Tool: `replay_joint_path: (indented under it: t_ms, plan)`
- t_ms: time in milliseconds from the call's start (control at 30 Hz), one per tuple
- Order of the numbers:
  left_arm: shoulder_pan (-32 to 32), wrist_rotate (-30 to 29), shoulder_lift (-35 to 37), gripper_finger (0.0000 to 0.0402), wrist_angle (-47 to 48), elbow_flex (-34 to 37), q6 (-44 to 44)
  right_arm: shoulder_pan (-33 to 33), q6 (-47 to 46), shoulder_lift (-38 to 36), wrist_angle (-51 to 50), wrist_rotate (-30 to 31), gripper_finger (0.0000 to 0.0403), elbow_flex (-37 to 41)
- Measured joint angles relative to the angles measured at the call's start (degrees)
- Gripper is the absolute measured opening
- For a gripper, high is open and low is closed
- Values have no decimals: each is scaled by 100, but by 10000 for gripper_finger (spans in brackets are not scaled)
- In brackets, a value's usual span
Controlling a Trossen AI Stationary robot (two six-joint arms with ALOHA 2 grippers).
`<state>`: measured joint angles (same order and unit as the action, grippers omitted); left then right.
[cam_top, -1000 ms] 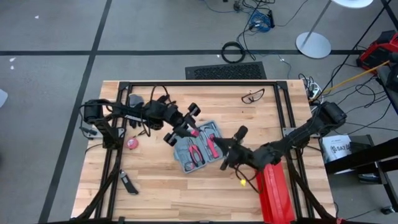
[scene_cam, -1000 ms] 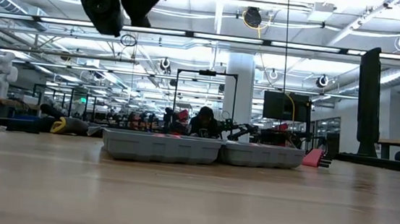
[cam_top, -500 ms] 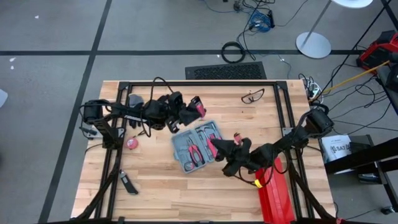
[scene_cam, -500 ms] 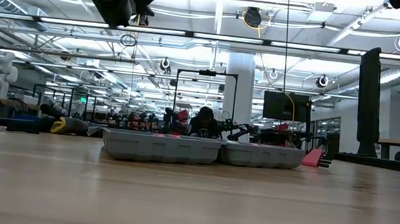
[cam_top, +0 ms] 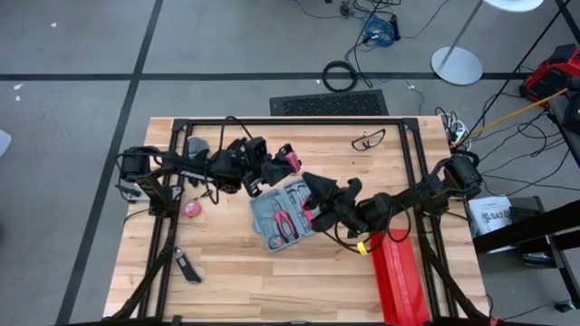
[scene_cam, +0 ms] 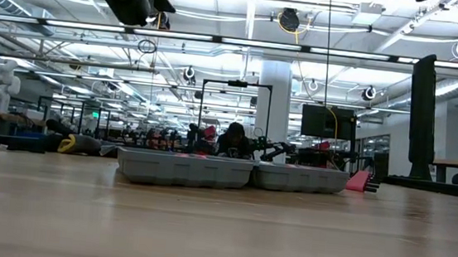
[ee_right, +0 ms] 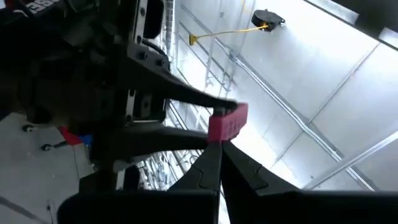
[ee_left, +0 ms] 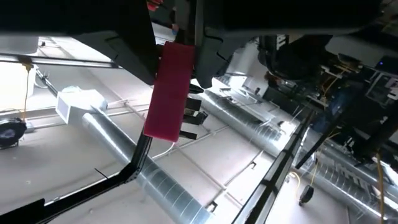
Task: Prefit tool cases
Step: Put the red terminal block into the gray prefit tools case
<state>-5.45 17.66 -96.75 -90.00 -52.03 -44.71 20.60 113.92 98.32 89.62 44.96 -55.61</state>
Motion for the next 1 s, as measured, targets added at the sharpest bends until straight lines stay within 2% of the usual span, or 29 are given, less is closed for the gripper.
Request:
replay_joint_path:
  t_ms: [100,300,533,800,1000]
  plan:
    - [-5,-3,0,77,0,0,4,10,172,0,-34,10,1,-48]
    - [-3,21,0,77,0,0,9,11,363,-2,-753,6,10,-46]
    - [-3,67,0,77,2,0,61,11,70,0,-753,456,64,-46]
    - [-3,76,0,77,0,0,64,11,359,-13,-388,447,141,-138]
    - [-10,63,0,77,0,0,160,13,380,-5,-450,423,165,-331]
